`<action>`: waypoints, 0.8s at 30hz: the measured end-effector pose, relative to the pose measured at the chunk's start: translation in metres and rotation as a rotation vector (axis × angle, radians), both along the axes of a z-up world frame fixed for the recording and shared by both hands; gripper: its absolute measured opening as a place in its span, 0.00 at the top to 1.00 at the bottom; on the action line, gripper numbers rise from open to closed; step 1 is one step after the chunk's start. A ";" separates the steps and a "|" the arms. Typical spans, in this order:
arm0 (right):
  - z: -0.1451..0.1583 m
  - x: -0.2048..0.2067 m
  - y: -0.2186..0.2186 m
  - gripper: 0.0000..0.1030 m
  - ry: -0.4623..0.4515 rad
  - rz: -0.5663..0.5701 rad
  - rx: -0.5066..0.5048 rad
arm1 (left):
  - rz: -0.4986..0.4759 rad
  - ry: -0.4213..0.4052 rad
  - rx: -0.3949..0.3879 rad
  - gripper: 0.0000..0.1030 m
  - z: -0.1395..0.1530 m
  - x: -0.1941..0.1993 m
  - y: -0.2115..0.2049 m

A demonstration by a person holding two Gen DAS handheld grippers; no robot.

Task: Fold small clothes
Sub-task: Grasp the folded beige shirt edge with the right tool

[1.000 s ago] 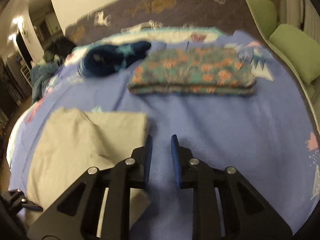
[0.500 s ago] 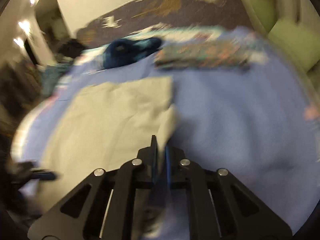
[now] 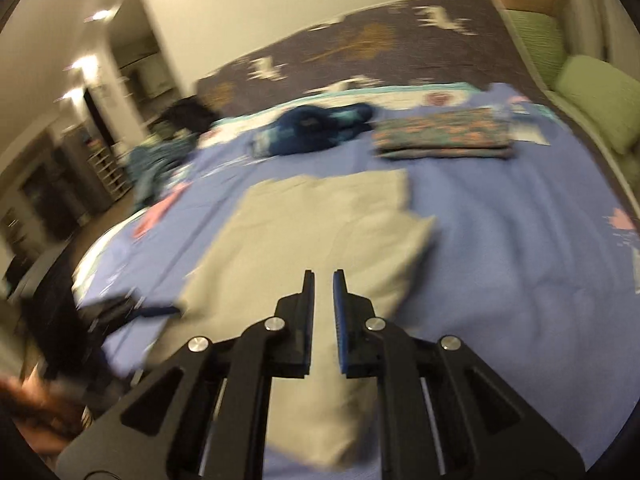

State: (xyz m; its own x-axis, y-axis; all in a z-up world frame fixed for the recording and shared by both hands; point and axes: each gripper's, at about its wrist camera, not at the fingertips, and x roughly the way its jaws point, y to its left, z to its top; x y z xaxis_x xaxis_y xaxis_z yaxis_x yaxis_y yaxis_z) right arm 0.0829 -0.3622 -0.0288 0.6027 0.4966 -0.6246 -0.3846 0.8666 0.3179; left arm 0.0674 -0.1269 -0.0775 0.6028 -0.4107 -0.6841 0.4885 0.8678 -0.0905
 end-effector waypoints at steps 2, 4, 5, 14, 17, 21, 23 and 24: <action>-0.014 -0.001 0.010 0.88 0.041 -0.007 -0.066 | 0.057 0.063 0.015 0.27 -0.012 0.006 0.015; -0.044 0.006 0.015 0.93 0.132 -0.061 -0.161 | 0.071 0.145 -0.025 0.27 -0.028 0.011 0.028; -0.053 0.004 0.012 0.95 0.124 -0.075 -0.142 | 0.071 0.140 -0.038 0.27 -0.026 0.009 0.031; -0.043 -0.022 0.015 0.93 0.124 -0.132 -0.153 | 0.047 0.137 -0.006 0.28 -0.024 -0.010 0.038; -0.046 -0.026 0.008 0.92 0.138 -0.127 -0.146 | 0.062 0.152 -0.038 0.41 -0.020 -0.011 0.047; -0.034 -0.035 -0.001 0.90 0.134 -0.148 -0.102 | 0.051 0.168 -0.119 0.56 -0.007 -0.009 0.061; -0.025 -0.036 -0.007 0.80 0.106 -0.156 -0.078 | 0.058 0.154 -0.136 0.56 0.001 -0.004 0.064; -0.023 -0.035 -0.011 0.71 0.097 -0.173 -0.076 | 0.056 0.152 -0.146 0.56 0.003 -0.001 0.064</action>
State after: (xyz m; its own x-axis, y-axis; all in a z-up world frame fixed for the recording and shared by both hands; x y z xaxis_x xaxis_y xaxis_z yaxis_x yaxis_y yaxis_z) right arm 0.0483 -0.3735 -0.0513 0.6103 0.3402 -0.7154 -0.1986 0.9399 0.2776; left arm 0.0659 -0.0631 -0.0742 0.5222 -0.4805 -0.7046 0.4108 0.8657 -0.2859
